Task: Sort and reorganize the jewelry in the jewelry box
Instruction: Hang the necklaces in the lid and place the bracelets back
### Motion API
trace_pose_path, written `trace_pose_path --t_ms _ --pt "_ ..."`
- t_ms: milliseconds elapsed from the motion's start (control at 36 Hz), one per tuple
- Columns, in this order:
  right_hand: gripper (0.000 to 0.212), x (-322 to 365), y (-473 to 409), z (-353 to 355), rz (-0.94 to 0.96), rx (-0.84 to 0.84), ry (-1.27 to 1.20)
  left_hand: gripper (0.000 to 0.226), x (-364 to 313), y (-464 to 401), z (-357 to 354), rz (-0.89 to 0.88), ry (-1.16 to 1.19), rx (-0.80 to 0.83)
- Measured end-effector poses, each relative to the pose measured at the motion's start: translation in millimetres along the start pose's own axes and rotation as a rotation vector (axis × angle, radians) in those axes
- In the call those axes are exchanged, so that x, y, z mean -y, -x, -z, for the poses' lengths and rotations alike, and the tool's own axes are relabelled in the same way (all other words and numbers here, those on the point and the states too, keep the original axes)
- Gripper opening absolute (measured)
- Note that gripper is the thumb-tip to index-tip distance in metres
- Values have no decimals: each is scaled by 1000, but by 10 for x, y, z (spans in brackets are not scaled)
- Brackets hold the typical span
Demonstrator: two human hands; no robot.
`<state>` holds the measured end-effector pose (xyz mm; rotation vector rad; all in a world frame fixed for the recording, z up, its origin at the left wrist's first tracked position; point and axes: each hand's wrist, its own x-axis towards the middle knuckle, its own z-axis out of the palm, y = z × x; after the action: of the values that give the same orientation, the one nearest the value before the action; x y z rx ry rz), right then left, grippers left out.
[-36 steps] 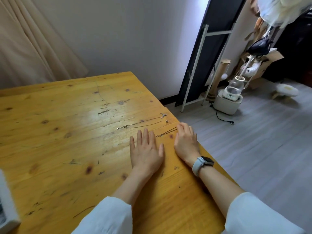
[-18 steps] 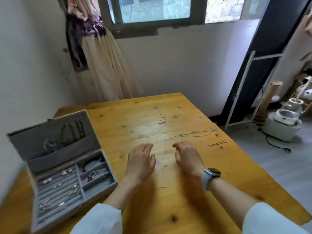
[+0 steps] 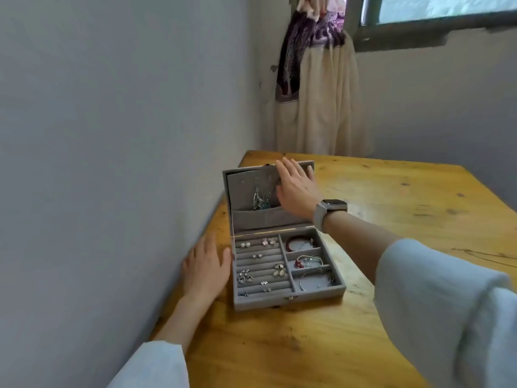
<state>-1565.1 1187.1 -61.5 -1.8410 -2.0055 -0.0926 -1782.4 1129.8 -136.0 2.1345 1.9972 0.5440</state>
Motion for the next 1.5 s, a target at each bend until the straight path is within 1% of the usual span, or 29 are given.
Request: trace_pose_path --t_ms 83,139,278,361,444,500,583,694,750,806,889,972,1028,1111,1194,1278,1333,1417,1500 --pt "58 62 -154 -55 -4 39 94 58 249 55 -125 78 -31 137" --pt "56 74 -199 -71 -6 10 122 57 371 99 -209 65 -78 159" --pt "49 60 -110 -48 45 -151 157 58 417 182 -311 -25 -244 77" --pt "45 35 66 2 101 -263 161 58 403 181 -330 -34 -212 66" --pt "39 20 332 72 149 -371 111 55 414 188 -322 -51 -167 64" --pt "32 10 529 86 187 -403 87 54 410 209 -320 -55 -165 75" --pt "27 -16 831 62 250 -420 68 50 405 237 -345 -69 -156 59" --pt "24 -97 1243 -83 364 -397 27 42 430 249 -383 -102 -141 -4" --pt "23 -134 1430 -186 380 -358 9 43 425 255 -383 -93 -145 2" --pt "22 -161 1590 -295 386 -305 -16 46 409 250 -389 -54 -119 20" --pt "22 -194 1778 -464 431 -223 -13 48 331 263 -363 57 -8 51" --pt "24 -193 1896 -554 434 -198 -57 50 236 349 -355 102 99 55" --pt "25 -189 1952 -564 431 -185 -100 52 186 440 -364 62 174 59" --pt "27 -221 2007 -544 444 -141 -133 68 133 553 -370 -31 276 71" --pt "24 -247 2009 -519 471 -107 -120 73 136 568 -384 -81 279 65" --pt "15 -259 2022 -556 506 -107 -54 75 145 569 -386 -90 250 58" --pt "14 -237 2016 -571 454 -115 -70 81 141 575 -383 -91 247 62" --pt "29 -151 1932 -574 321 -154 -107 87 140 574 -381 -84 239 68" --pt "37 -72 1850 -644 274 -220 27 89 146 578 -384 -80 217 70"
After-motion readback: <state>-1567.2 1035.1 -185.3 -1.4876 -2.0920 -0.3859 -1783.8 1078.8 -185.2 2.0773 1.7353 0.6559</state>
